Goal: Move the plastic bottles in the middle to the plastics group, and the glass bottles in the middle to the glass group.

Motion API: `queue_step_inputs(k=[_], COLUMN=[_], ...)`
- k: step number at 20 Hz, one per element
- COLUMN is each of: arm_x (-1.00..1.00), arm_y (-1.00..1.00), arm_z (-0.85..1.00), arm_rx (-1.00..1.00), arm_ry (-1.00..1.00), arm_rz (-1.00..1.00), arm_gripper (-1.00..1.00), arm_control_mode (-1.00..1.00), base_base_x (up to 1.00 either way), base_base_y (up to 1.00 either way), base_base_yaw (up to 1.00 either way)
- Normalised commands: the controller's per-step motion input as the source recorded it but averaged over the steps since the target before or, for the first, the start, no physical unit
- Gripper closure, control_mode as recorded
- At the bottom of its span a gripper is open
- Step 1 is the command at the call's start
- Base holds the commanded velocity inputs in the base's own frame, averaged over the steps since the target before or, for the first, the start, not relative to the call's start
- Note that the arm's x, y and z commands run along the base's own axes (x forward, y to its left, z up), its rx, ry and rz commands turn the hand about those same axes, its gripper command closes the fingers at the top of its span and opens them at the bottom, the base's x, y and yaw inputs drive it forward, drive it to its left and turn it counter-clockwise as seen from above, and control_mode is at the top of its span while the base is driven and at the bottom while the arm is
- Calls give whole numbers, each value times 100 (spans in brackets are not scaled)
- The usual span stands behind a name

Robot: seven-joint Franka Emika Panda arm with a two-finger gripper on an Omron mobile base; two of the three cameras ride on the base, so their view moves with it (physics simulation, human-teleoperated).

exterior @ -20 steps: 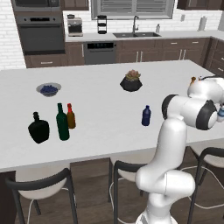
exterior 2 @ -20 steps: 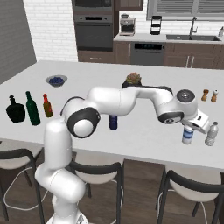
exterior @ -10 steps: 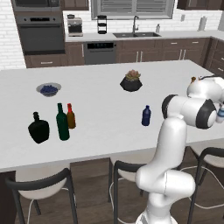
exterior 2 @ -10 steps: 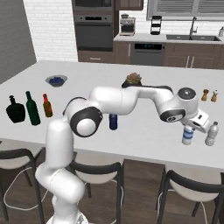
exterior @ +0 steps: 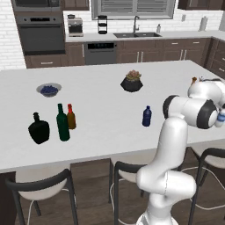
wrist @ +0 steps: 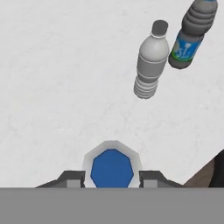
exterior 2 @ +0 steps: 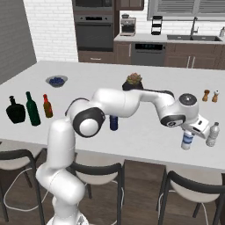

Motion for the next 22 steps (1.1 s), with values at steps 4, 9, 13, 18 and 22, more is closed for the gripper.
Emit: queue_step_inputs(k=[4,9,13,18,22], arm_x=[1,9,14,4,19], arm_y=[0,0,-1,-23,-35], arm_z=[-21,-1,-5,1,0], arm_rx=[0,0,0,0,1], arm_ry=[0,0,0,0,0], arm_rz=[0,0,0,0,0], arm_gripper=[100,100,100,100,100], arm_control_mode=[-100,-100,-100,-100,-100], base_base_x=[0,0,0,0,0], base_base_y=[0,0,0,0,0], base_base_yaw=[0,0,0,0,0])
